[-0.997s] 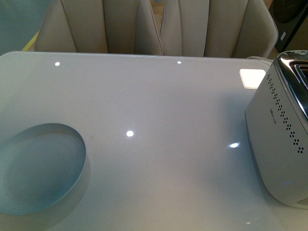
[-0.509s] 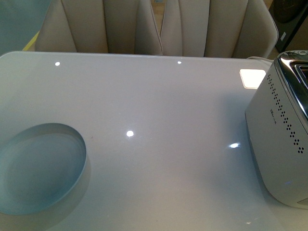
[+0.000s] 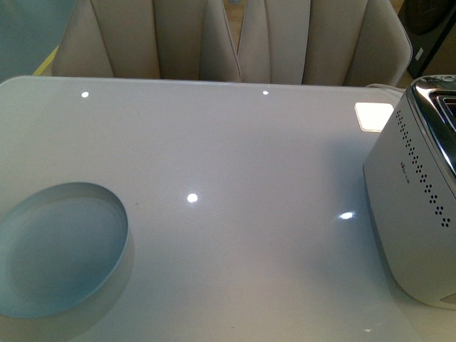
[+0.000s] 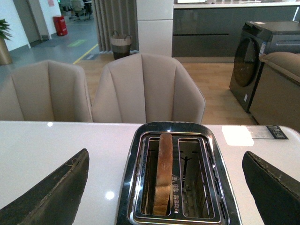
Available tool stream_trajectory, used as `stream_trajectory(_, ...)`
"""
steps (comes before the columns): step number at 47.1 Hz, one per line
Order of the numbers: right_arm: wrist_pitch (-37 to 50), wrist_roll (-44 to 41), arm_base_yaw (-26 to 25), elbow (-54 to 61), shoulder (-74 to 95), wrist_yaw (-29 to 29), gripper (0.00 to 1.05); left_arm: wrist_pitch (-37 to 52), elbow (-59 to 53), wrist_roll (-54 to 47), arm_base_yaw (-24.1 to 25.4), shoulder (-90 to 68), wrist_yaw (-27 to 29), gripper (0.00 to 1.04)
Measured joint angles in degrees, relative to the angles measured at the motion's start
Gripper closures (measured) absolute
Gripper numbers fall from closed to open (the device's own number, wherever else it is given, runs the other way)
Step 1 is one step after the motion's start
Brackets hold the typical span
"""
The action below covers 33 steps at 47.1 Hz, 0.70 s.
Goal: Left arm holds plate, right arm toasts bread
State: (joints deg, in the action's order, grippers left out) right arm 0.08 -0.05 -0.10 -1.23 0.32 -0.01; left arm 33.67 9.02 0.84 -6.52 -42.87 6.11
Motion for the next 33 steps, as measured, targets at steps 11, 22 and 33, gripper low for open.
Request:
stream_trajectory(11, 0.02, 0.00, 0.00, 0.00, 0.00, 0.02, 0.09, -4.07, -4.00, -0.20, 6.23, 8.04, -5.77, 1.02)
stream_trajectory(22, 0.02, 0.00, 0.00, 0.00, 0.00, 0.02, 0.09, -8.37, -6.05, -0.20, 6.32, 14.29, -6.10, 1.02)
stream_trajectory(33, 0.00, 0.00, 0.00, 0.00, 0.00, 0.00, 0.09, -10.75, -8.28, -0.22, 6.32, 19.63, -6.10, 1.02)
